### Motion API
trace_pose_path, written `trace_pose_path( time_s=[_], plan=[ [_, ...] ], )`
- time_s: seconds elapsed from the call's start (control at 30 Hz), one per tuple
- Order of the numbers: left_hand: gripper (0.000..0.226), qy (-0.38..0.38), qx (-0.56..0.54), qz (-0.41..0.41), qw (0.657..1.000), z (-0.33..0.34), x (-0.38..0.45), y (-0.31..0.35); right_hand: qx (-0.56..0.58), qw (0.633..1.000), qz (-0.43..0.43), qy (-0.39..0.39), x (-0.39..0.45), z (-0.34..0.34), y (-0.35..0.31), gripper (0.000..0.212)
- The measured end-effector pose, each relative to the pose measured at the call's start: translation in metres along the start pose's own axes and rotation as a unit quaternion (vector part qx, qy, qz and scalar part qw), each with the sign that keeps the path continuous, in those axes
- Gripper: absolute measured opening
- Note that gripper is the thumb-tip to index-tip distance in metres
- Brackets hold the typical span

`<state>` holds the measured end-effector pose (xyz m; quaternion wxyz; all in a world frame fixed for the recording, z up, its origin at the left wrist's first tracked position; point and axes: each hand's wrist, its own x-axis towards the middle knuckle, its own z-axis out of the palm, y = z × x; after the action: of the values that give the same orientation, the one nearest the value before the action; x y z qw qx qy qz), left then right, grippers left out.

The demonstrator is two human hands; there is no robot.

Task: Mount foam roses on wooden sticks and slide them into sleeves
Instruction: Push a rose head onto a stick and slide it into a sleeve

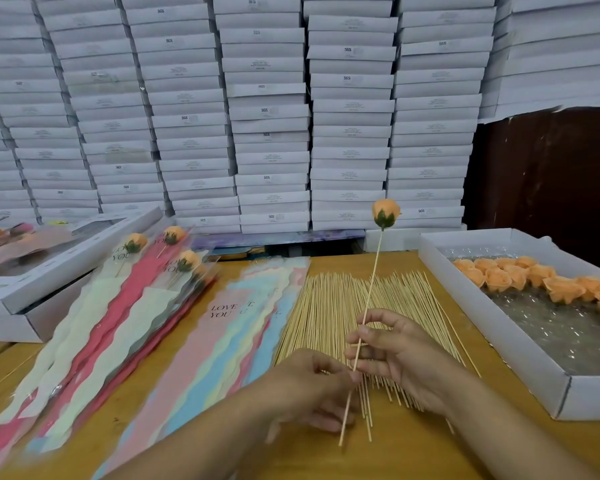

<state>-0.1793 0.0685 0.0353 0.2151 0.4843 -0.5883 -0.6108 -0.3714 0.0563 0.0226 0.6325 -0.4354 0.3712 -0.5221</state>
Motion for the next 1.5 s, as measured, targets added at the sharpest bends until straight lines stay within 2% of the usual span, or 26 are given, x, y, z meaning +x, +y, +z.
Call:
trace_pose_path(
  time_s=[0.17,0.47,0.57,0.63,0.73,0.83,0.87,0.93,1.03,1.1,1.2,1.27,1.43,1.5],
  plan=[
    [0.004,-0.009,-0.034,0.004,0.999,0.011,-0.007,0.002,-0.017,1.000,-0.013,0.020,0.001,0.006,0.004,0.022],
    [0.003,-0.063,-0.120,-0.019,0.991,0.025,-0.022,-0.006,-0.078,0.995,-0.039,0.046,0.019,0.003,-0.032,0.023],
    [0.006,-0.066,-0.106,-0.017,0.992,0.023,-0.024,-0.006,-0.097,0.994,-0.031,0.033,0.024,0.003,-0.034,0.020],
    [0.014,-0.054,-0.059,-0.013,0.997,0.019,-0.024,-0.005,-0.101,0.994,-0.025,0.028,0.027,0.003,-0.031,0.019],
    [0.024,0.017,0.003,0.006,1.000,0.001,-0.021,-0.002,-0.097,0.995,-0.014,0.029,0.030,-0.001,-0.023,0.019],
    [0.010,0.137,0.049,0.056,0.988,-0.040,-0.012,0.003,-0.089,0.996,0.000,0.030,0.031,-0.005,-0.014,0.021],
    [0.006,0.187,0.068,0.070,0.977,-0.057,-0.009,0.004,-0.085,0.996,0.005,0.030,0.031,-0.007,-0.012,0.022],
    [0.011,0.293,0.132,0.083,0.943,-0.094,-0.001,0.001,-0.075,0.997,0.012,0.027,0.030,-0.011,-0.009,0.023],
    [0.015,0.402,0.263,0.046,0.876,-0.146,0.012,-0.013,-0.060,0.998,0.022,0.019,0.028,-0.017,-0.007,0.025],
    [0.027,0.414,0.318,-0.002,0.853,-0.169,0.021,-0.024,-0.054,0.998,0.027,0.010,0.027,-0.019,-0.006,0.029],
    [0.050,0.407,0.342,-0.059,0.845,-0.187,0.036,-0.039,-0.053,0.998,0.026,-0.007,0.024,-0.021,-0.007,0.039],
    [0.063,0.407,0.335,-0.069,0.847,-0.192,0.047,-0.046,-0.051,0.998,0.022,-0.013,0.023,-0.021,-0.008,0.040],
    [0.077,0.419,0.343,-0.074,0.837,-0.198,0.061,-0.051,-0.039,0.999,0.017,-0.020,0.021,-0.021,-0.009,0.035],
    [0.065,0.429,0.356,-0.079,0.827,-0.199,0.061,-0.050,-0.040,0.999,0.016,-0.020,0.020,-0.021,-0.008,0.035]
  ],
)
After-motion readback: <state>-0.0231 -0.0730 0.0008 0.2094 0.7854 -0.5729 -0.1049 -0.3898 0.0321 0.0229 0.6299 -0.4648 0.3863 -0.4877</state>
